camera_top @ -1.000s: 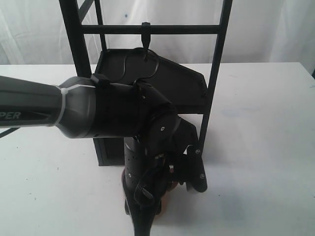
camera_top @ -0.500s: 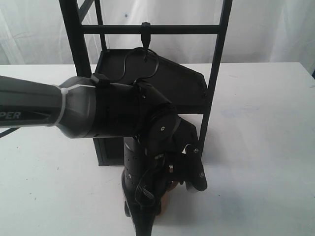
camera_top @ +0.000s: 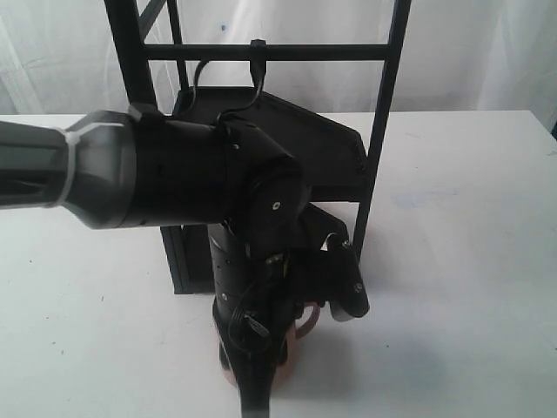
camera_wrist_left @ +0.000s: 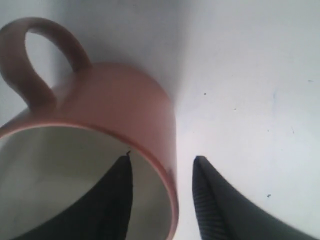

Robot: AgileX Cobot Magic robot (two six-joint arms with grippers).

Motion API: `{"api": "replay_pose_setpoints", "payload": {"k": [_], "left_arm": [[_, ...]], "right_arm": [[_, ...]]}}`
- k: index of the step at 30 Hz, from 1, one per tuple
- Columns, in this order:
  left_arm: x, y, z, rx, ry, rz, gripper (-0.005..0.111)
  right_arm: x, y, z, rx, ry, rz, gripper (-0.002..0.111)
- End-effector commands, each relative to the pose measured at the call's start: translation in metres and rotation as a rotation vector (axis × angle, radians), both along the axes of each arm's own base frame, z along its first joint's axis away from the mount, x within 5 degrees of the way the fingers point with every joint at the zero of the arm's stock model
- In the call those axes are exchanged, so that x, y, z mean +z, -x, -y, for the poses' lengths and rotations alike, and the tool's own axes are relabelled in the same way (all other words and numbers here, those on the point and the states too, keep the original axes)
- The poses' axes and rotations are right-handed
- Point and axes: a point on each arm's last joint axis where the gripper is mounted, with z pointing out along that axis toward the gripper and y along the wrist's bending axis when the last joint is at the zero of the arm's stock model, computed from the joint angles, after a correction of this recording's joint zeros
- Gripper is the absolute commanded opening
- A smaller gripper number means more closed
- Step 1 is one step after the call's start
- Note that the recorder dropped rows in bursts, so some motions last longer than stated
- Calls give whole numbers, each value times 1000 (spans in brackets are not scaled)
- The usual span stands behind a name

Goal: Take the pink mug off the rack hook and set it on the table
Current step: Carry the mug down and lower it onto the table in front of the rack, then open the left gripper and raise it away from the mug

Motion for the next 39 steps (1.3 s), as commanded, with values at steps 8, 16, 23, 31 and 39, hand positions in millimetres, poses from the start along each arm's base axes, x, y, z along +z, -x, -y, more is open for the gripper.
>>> {"api": "replay_pose_setpoints", "payload": {"k": [8,16,23,31,39], "left_arm": [[26,10,-5,18,39,9,44],[48,22,-7,49,149,-26,43],[70,32,-4,78,297,-59,9],[101,44,-6,104,473,-48,0],[126,55,-15,119,568,-41,0]], "right_arm": [[0,0,0,1,0,4,0],[0,0,0,1,0,4,0],[0,0,0,1,0,4,0],[0,0,0,1,0,4,0],[0,0,0,1,0,4,0]]}}
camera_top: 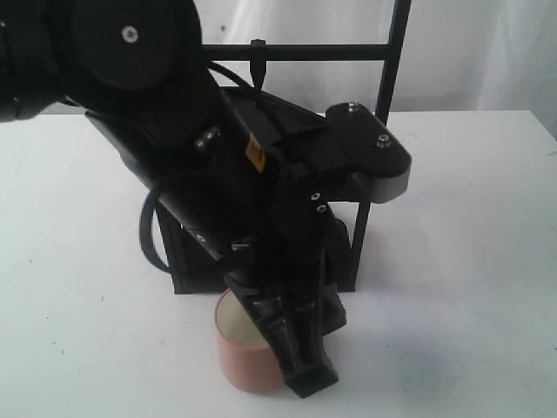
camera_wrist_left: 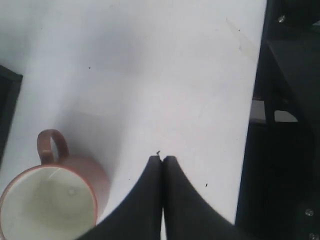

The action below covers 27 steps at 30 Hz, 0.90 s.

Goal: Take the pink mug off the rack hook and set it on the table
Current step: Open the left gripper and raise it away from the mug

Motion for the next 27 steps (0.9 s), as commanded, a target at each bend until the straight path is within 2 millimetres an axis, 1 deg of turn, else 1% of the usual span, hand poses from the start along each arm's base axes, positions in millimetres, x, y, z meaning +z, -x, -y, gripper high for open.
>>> {"api": "replay_pose_setpoints", "payload": {"k": [1,2,5,8,11,12,13,19,21,24,27], "left_arm": [[19,12,-5,6,70,-18,0],[26,17,-8,7,101,-26,0],[38,23,-13,22,152,-24,0],[59,33,-26,35,217,25,0],[74,41,-38,55,259,56,0],[80,44,-45,72,270,77,0],[82,45,-47,83,271,86,0],[106,52,-86,257,259,245,0],[111,56,-97,290,257,272,0],[113,62,-109,320,233,284,0],[107,64,-120,365,207,310,0]], "right_arm": [[0,0,0,0,3,5,0],[0,0,0,0,3,5,0],[0,0,0,0,3,5,0],[0,0,0,0,3,5,0],[0,0,0,0,3,5,0],[0,0,0,0,3,5,0],[0,0,0,0,3,5,0],[0,0,0,0,3,5,0],[0,0,0,0,3,5,0],[0,0,0,0,3,5,0],[0,0,0,0,3,5,0]]}}
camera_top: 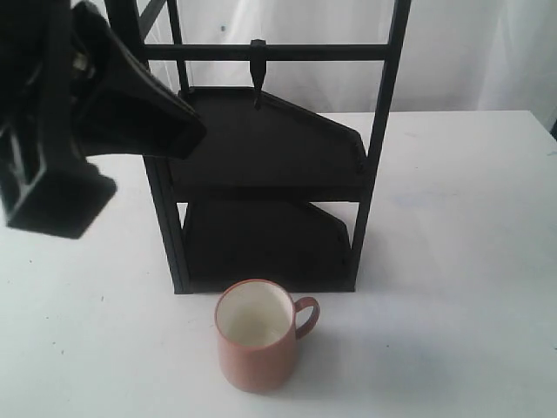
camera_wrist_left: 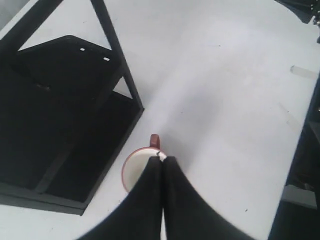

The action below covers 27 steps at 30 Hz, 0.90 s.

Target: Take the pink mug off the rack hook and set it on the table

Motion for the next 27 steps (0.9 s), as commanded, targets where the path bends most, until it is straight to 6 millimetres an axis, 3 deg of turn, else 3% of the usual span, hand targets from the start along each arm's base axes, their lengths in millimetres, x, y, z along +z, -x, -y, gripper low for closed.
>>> {"api": "replay_pose_setpoints", "payload": {"k": [1,6,11,15,19,27], "left_arm": [[-8,7,-18,76,-34,6,0],[-38,15,-41,188,-47,21,0],[-78,33,-63,217,60,49,0],[-107,40,-74,254,14,-7,0],[-119,41,-75,287,11,-61,0],[-119,42,-75,287,12,-69,0]], "right_arm": [[0,0,0,0,5,5,0],[0,0,0,0,5,5,0],[0,0,0,0,5,5,0],[0,0,0,0,5,5,0],[0,0,0,0,5,5,0],[0,0,0,0,5,5,0]]}}
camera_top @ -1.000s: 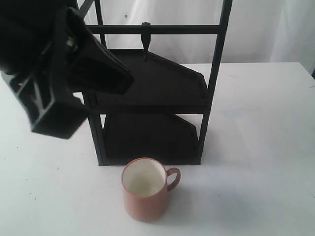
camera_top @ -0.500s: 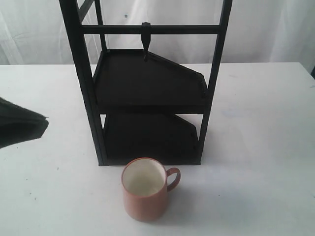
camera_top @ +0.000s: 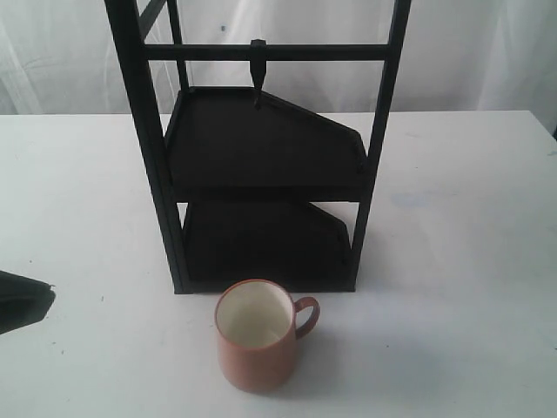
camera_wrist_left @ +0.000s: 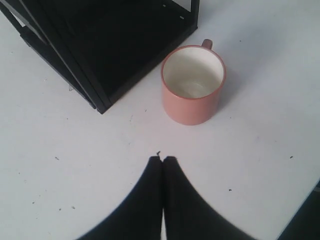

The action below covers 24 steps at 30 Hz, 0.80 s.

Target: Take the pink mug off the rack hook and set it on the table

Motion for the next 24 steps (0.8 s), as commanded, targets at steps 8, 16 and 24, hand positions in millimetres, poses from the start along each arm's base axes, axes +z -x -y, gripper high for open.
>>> {"api": "replay_pose_setpoints", "payload": {"k": [8,16,24], "left_arm": [[-1,2,-1,0,10,-13,0],[-1,2,-1,0,10,-13,0],[-1,2,-1,0,11,-12,0]], "right_arm": [[0,0,0,0,5,5,0],[0,0,0,0,5,5,0],[0,0,0,2,-18,2,0]]}}
